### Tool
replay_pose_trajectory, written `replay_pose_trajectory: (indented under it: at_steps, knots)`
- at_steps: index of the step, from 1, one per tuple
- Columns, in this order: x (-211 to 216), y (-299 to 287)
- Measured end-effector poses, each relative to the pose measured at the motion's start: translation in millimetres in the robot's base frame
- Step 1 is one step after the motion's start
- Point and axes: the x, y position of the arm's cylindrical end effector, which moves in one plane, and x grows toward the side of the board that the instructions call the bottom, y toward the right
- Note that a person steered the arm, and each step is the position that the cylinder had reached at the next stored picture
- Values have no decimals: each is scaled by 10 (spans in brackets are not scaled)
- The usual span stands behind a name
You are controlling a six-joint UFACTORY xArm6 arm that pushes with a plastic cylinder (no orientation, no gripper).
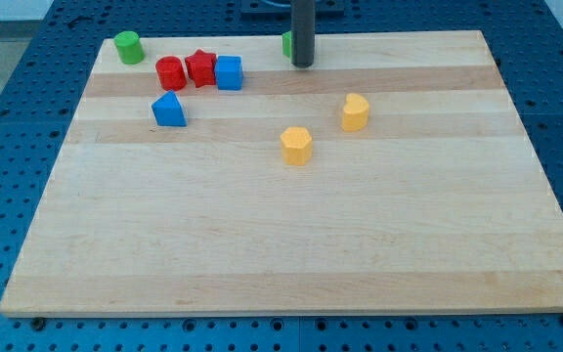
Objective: Slide the green star a bit left
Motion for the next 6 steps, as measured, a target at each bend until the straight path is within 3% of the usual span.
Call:
replay_pose_trajectory:
  at_steps: [2, 3, 6]
  knots:
    - [-57, 526]
    - [-381, 511]
    - [-401, 163]
